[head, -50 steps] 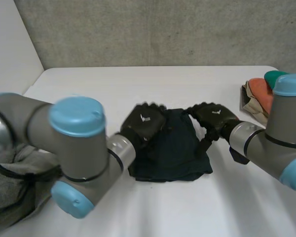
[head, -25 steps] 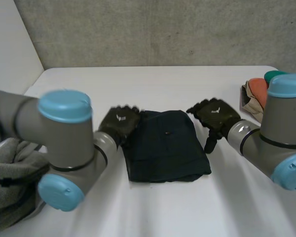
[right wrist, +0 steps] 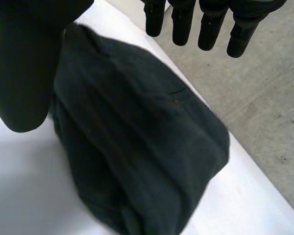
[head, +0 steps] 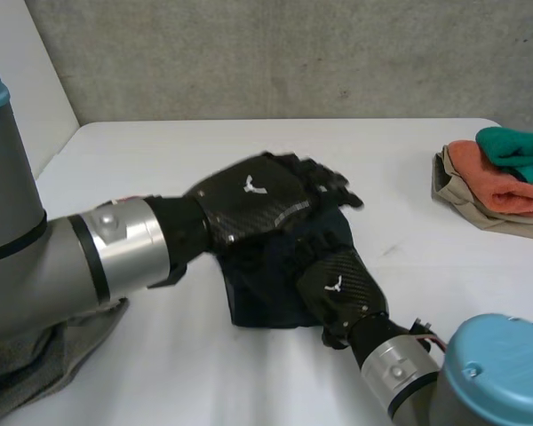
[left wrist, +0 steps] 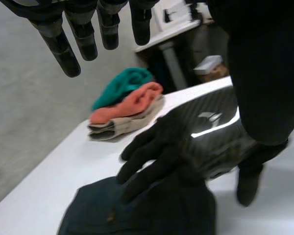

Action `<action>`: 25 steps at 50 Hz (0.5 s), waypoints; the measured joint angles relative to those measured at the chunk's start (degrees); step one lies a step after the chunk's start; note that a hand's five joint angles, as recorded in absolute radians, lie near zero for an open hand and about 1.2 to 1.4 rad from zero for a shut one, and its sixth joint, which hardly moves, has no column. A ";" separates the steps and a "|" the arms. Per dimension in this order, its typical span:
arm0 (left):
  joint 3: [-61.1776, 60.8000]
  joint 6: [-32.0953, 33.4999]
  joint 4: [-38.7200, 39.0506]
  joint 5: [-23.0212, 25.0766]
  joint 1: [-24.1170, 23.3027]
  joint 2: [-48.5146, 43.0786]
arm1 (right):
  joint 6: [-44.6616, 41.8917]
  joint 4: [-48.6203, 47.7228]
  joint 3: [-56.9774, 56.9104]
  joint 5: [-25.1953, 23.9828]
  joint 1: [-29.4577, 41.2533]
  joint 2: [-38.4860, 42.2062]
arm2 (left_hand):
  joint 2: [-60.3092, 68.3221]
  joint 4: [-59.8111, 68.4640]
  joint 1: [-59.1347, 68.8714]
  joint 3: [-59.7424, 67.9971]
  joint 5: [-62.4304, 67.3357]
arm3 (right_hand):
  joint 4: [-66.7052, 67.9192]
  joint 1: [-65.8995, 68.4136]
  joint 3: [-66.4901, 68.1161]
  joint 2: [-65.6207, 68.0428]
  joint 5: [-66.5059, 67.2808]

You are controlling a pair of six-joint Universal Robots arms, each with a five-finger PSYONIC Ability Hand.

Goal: Fold the laundry.

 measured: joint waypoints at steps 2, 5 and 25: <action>-0.29 1.21 -0.50 0.46 -0.47 0.07 | -0.38 -2.16 -0.30 -0.01 0.02 2.21 | 0.00 0.00 0.00 0.00 0.00 | 0.00 0.00 0.00 0.00 0.00; -0.58 2.35 -0.34 -0.23 -1.61 0.01 | -1.58 -5.76 -1.43 -0.16 -0.11 5.89 | 0.00 0.00 0.00 0.00 0.00 | 0.00 0.00 0.00 0.00 0.00; -0.92 -1.46 4.51 -4.93 -3.41 -0.86 | -7.58 -13.21 -9.64 0.29 -1.75 17.18 | 0.00 0.00 0.00 0.00 0.00 | 0.00 0.04 0.00 0.05 0.00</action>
